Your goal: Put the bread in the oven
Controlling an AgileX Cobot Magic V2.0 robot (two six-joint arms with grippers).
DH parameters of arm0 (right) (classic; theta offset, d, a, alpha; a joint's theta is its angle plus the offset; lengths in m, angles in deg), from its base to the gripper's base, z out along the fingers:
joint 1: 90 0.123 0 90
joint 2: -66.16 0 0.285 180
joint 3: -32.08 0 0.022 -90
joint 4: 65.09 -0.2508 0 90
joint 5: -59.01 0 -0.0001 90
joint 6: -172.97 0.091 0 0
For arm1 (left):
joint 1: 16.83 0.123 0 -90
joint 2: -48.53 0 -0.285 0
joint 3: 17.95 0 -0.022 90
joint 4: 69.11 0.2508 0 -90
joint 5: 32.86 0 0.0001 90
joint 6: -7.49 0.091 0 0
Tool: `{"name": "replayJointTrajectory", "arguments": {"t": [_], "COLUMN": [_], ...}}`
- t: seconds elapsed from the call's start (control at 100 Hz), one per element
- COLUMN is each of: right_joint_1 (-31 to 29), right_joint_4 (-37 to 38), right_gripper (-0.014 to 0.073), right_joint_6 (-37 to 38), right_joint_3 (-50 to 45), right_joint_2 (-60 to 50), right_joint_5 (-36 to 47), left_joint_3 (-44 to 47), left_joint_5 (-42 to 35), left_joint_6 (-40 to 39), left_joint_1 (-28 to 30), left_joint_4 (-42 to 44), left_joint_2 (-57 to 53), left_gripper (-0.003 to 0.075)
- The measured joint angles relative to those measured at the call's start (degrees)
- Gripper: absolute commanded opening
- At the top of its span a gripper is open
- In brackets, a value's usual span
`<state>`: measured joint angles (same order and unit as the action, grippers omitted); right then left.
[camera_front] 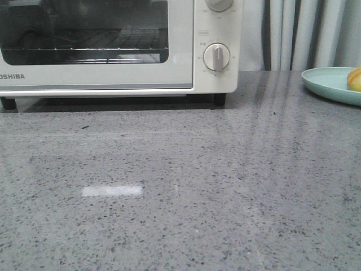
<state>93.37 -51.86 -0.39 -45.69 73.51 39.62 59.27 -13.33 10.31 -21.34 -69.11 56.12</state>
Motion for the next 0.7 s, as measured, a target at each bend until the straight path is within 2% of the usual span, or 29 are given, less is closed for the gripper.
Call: {"name": "replayJointTrajectory", "arguments": {"t": [0.48, 0.56, 0.7], "right_joint_1": [0.0, 0.0, 0.0], "right_joint_4": [0.3, 0.5, 0.8], "right_gripper": [-0.0069, -0.0069, -0.0069], "right_joint_6": [0.0, 0.0, 0.0], "right_joint_3": [0.0, 0.0, 0.0], "right_joint_2": [0.0, 0.0, 0.0], "right_joint_5": [0.7, 3.2, 13.0], "left_joint_3": [0.0, 0.0, 0.0], "left_joint_5": [0.0, -0.5, -4.3], "left_joint_6": [0.0, 0.0, 0.0], "left_joint_1": [0.0, 0.0, 0.0], "left_joint_4": [0.0, 0.8, 1.4], "left_joint_2": [0.0, 0.0, 0.0], "left_gripper": [-0.0021, -0.0021, -0.0021]}}
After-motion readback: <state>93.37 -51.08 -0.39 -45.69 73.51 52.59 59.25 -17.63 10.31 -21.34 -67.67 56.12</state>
